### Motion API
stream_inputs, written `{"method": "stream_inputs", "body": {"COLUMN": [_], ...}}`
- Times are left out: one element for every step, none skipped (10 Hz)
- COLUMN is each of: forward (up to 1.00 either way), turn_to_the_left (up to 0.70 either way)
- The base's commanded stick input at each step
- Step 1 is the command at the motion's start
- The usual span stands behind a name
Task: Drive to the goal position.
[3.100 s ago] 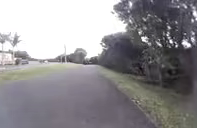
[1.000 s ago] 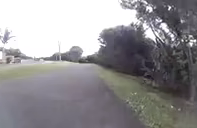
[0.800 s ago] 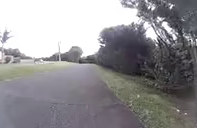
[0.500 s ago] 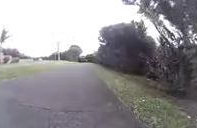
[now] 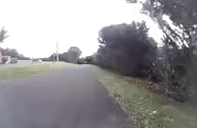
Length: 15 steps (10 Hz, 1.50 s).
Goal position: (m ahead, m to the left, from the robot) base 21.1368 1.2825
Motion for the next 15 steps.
{"method": "stream_inputs", "body": {"forward": [0.70, 0.70, 0.70, 0.70, 0.70, 0.70, 0.70, 0.70, 0.70, 0.70, 0.59, 0.15, 0.00, 0.00, 0.00], "turn_to_the_left": [0.00, 0.00, 0.00, 0.15, 0.27, 0.27, 0.27, 0.27, 0.27, 0.27, 0.30, 0.41, 0.45, 0.45, 0.45]}}
